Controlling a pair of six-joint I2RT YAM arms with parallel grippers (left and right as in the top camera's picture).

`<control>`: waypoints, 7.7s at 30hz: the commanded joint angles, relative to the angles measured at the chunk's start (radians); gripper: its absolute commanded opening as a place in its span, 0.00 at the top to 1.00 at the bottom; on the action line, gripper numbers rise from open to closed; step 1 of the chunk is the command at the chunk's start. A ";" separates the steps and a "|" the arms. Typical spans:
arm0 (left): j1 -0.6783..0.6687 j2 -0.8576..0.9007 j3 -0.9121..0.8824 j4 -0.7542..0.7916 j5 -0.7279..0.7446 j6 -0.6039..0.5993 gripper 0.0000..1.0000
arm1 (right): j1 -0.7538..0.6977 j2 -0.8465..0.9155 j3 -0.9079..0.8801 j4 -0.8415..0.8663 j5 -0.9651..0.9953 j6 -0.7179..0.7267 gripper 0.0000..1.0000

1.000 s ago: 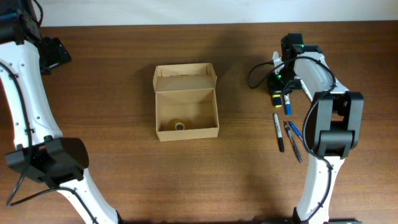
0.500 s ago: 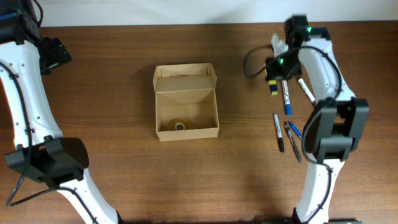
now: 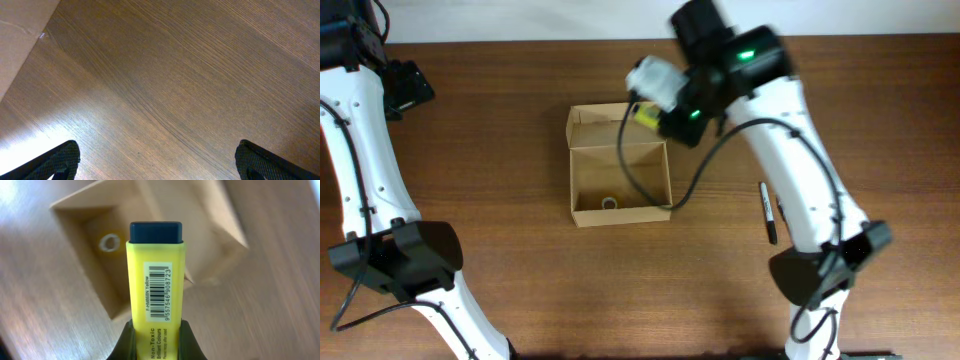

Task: Pack container
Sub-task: 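Carry the highlighter into the box and release it, then grasp the blue-capped whiteboard marker with the right gripper, then carry the blue whiteboard marker into the box and release it, then grasp the black-capped whiteboard marker with the right gripper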

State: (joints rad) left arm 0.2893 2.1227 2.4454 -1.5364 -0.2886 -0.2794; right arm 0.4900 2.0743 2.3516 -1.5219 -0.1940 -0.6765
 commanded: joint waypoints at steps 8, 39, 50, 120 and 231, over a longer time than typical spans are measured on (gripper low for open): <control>0.002 0.007 -0.006 0.000 -0.003 0.012 0.00 | 0.223 0.146 -0.133 0.078 -0.014 -0.211 0.96; 0.002 0.007 -0.006 0.000 -0.003 0.012 0.00 | 0.203 0.176 -0.084 0.177 0.181 0.155 0.53; 0.002 0.007 -0.006 0.000 -0.003 0.012 0.00 | 0.109 -0.108 0.008 0.198 0.415 0.497 0.48; 0.002 0.007 -0.006 0.000 -0.003 0.012 0.00 | -0.332 0.077 0.184 0.123 0.021 0.440 0.96; 0.002 0.007 -0.006 0.000 -0.003 0.012 0.00 | -0.742 0.213 -0.516 0.532 0.180 0.045 0.28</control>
State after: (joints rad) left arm 0.2893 2.1227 2.4454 -1.5360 -0.2886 -0.2790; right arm -0.2531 2.2559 1.8454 -0.9905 -0.0391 -0.6147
